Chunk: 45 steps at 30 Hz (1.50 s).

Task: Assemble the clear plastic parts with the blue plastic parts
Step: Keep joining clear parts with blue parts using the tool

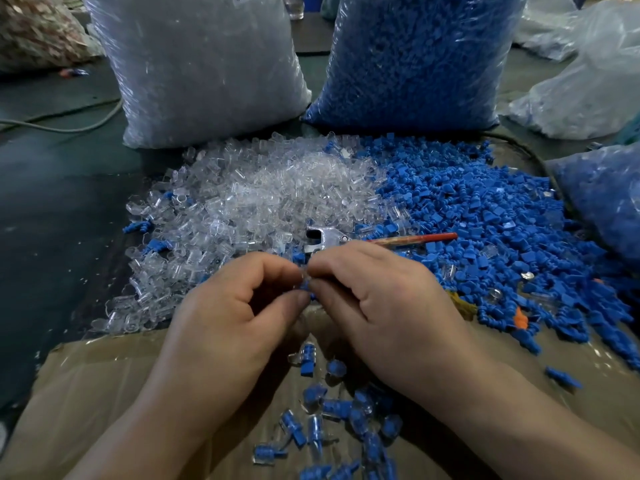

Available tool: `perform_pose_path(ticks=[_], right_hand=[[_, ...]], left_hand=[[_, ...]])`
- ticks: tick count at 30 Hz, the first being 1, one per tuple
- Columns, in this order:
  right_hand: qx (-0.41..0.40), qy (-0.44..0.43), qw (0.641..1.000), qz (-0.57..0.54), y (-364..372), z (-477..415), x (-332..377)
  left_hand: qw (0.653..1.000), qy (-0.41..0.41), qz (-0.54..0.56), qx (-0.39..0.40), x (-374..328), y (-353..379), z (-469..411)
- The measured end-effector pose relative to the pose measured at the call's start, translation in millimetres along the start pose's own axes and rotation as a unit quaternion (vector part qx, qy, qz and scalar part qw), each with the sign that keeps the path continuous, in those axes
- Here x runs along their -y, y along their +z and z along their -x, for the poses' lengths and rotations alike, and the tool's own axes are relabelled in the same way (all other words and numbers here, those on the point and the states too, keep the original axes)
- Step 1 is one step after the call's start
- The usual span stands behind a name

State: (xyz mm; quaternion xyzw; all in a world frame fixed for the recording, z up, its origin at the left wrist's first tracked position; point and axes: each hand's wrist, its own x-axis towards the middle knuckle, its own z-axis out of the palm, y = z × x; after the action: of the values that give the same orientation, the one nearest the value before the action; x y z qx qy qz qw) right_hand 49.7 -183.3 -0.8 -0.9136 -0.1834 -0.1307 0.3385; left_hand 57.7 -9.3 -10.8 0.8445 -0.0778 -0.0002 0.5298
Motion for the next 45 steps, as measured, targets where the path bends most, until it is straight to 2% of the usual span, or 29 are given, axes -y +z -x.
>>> perform_pose_path(ticks=[4, 12, 16, 21, 26, 30, 35, 40, 41, 43, 45], right_hand=[[-0.019, -0.051, 0.998, -0.034, -0.3, 0.8, 3.2], [-0.036, -0.096, 0.992, -0.076, -1.2, 6.4, 7.9], [-0.053, -0.125, 0.989, -0.053, -1.1, 7.0, 11.6], [-0.033, -0.142, 0.989, -0.018, -2.7, 8.6, 11.9], [0.011, -0.153, 0.988, -0.013, -2.1, 7.9, 12.8], [0.004, -0.159, 0.987, -0.008, -4.1, 7.5, 10.3], [-0.012, -0.123, 0.992, -0.019, -7.5, 7.4, 5.7], [0.002, -0.119, 0.992, 0.033, -11.2, 7.2, 6.4], [0.002, -0.099, 0.992, 0.076, -13.7, 6.7, 4.7], [0.025, -0.002, 0.984, 0.179, -23.2, 5.9, -2.2], [0.091, 0.106, 0.954, 0.264, -34.6, 5.2, -11.5]], left_hand=[[0.981, -0.063, 0.181, 0.042, -9.3, -5.6, 1.8], [0.961, -0.094, 0.244, 0.092, -10.5, -7.8, 2.8], [0.965, -0.076, 0.230, 0.095, -7.7, -11.3, 2.2], [0.956, -0.081, 0.242, 0.145, -6.0, -13.9, 2.6], [0.984, -0.031, 0.121, 0.128, -3.7, -13.2, 5.4], [0.973, -0.035, 0.178, 0.141, -2.8, -14.3, 3.9], [0.972, -0.050, 0.196, 0.118, -2.2, -7.9, 3.5], [0.975, -0.061, 0.200, 0.072, -0.7, -2.6, 1.6], [0.977, -0.062, 0.198, 0.058, -0.9, -2.3, 0.4], [0.973, -0.069, 0.219, 0.031, -0.7, -2.0, -1.2], [0.965, -0.083, 0.248, 0.025, -0.6, -2.8, -2.1]])
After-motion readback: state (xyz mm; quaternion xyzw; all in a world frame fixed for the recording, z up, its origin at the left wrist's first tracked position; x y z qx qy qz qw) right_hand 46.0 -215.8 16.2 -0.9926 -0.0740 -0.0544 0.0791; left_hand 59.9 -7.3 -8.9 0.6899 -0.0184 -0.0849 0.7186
